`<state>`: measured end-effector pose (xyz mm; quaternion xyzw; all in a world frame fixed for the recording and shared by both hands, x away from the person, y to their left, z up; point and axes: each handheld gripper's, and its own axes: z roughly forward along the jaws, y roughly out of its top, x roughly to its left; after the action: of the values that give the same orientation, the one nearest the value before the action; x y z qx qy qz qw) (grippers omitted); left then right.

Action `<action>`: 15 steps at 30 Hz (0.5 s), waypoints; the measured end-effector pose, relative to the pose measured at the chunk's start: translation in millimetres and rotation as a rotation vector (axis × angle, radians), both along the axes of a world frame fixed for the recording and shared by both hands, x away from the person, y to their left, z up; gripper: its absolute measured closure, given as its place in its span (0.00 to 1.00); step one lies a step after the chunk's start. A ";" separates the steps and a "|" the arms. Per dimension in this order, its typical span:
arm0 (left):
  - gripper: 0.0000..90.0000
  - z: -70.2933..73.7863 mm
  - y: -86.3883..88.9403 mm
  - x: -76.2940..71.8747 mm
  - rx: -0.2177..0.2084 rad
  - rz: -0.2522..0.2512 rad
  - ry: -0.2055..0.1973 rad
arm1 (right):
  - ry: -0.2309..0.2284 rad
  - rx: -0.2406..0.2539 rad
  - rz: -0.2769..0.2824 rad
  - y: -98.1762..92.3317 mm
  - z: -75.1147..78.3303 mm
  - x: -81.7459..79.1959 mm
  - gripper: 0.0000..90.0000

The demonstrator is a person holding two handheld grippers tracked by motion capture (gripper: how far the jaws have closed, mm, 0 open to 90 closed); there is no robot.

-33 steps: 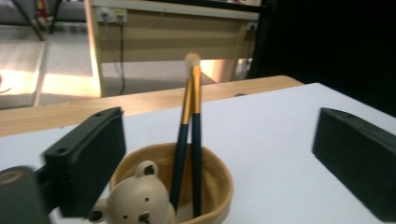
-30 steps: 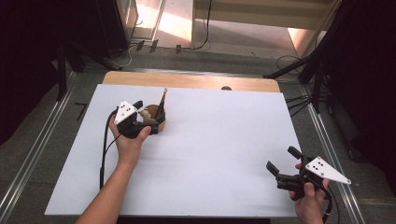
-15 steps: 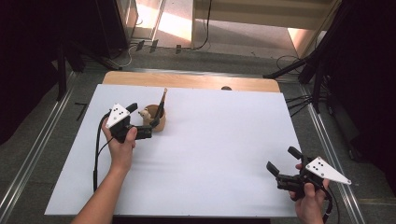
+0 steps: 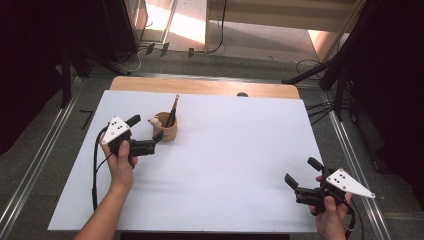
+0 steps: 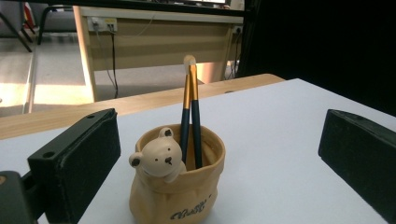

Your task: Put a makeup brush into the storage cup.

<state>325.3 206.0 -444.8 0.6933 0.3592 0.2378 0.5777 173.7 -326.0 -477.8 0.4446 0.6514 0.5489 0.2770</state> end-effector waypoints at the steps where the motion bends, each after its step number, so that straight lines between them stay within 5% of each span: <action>1: 0.00 0.1 1.7 -1.8 0.002 -0.004 -0.003 | 0.000 -0.002 0.001 0.0 0.0 -0.1 0.00; 15: 0.00 -0.9 20.1 -21.1 -0.007 0.003 -0.006 | -0.003 -0.016 -0.004 0.9 0.1 -0.4 0.00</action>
<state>304.2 226.0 -445.7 0.6902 0.3594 0.2394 0.5806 173.3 -325.1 -477.6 0.4429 0.6543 0.5438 0.2827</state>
